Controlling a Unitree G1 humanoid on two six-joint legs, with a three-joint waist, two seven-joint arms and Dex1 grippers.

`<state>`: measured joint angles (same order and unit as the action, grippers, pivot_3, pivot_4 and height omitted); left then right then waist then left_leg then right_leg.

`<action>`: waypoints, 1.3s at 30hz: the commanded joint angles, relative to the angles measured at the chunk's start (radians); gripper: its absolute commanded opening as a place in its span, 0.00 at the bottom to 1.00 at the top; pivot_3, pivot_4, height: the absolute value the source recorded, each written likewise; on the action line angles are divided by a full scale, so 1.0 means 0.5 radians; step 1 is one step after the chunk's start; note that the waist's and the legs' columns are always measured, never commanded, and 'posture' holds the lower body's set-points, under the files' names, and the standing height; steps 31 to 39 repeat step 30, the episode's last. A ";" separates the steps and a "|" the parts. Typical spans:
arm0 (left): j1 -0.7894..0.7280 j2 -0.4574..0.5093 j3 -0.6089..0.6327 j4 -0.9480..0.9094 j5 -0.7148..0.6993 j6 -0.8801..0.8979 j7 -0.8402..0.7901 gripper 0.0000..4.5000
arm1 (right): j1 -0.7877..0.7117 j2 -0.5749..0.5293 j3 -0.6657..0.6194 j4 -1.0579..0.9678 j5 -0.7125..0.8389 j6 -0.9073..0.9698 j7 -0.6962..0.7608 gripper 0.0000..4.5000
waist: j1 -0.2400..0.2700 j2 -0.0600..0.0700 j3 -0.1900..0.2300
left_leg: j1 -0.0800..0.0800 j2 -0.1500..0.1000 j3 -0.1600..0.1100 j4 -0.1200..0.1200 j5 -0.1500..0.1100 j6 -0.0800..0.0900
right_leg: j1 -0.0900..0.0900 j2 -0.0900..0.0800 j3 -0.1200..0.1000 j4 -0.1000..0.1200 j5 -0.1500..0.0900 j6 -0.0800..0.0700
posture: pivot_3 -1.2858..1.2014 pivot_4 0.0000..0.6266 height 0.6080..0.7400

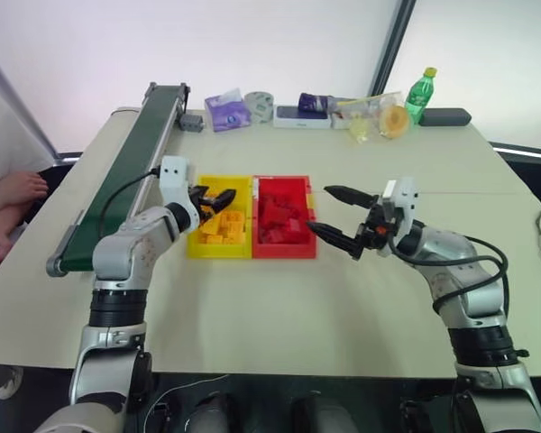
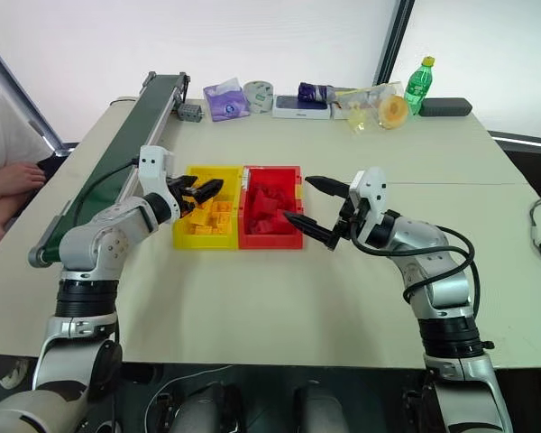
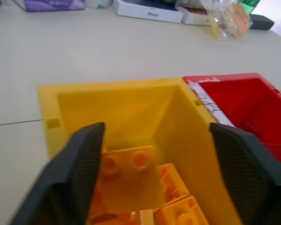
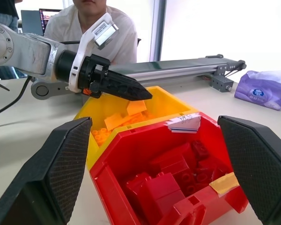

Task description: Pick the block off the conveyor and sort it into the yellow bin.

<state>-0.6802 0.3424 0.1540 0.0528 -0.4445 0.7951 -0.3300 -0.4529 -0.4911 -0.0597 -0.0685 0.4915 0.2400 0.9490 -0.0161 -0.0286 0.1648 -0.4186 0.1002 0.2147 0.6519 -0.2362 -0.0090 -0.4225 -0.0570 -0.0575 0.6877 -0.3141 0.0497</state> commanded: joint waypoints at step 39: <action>1.216 0.826 0.980 -0.422 -0.295 -0.505 -0.792 0.99 | -0.054 -0.100 -0.042 0.110 -0.022 -0.089 0.151 1.00 | -0.007 0.000 0.000 | 0.000 0.002 0.000 -0.004 0.000 0.000 | -0.001 -0.008 -0.001 -0.001 0.000 -0.001 | 0.52 0.24 1.00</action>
